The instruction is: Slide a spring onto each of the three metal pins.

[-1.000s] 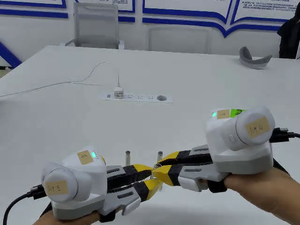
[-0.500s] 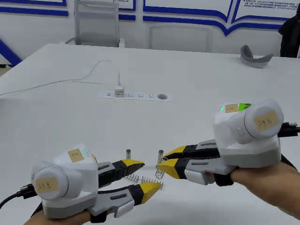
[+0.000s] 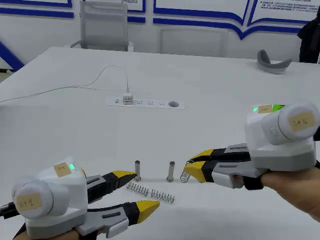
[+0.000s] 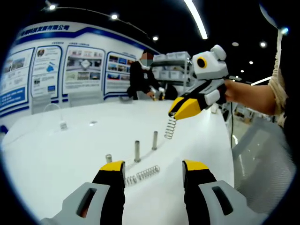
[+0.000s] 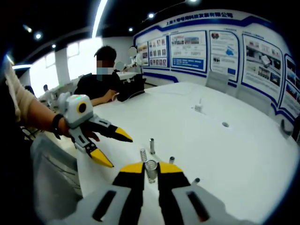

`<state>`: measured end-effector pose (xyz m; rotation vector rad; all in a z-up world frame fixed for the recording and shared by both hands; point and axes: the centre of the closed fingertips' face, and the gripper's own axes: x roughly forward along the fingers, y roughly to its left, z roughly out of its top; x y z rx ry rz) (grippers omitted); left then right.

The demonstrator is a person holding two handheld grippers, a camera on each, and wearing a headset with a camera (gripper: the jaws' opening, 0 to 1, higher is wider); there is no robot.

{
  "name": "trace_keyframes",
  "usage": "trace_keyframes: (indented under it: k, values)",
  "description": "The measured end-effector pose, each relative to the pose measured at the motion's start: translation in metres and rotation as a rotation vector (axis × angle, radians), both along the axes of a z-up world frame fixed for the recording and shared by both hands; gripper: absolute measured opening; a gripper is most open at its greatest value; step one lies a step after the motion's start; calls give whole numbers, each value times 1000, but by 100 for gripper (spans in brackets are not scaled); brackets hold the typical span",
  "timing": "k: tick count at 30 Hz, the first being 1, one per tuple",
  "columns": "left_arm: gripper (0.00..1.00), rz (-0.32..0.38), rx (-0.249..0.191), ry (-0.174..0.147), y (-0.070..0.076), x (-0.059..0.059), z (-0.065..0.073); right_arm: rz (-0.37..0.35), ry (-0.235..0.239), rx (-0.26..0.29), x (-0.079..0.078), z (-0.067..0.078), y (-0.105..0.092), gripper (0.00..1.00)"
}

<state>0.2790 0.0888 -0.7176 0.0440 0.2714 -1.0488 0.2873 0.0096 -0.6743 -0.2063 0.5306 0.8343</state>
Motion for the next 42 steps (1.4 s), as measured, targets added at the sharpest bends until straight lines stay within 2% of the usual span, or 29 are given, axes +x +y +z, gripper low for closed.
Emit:
trace_keyframes:
  k: [9,19,29,42]
  values:
    - [54,45,9,4,17,5,-3,-32,-5,-14,12,3,-16,12]
    - [56,60,16,10,24,5,-6,-85,-19,-32,31,9,-35,12]
    - [57,67,19,17,27,4,-8,-147,11,-61,48,-3,-53,12]
    - [57,75,18,26,28,4,-10,-178,57,-78,57,-26,-61,12]
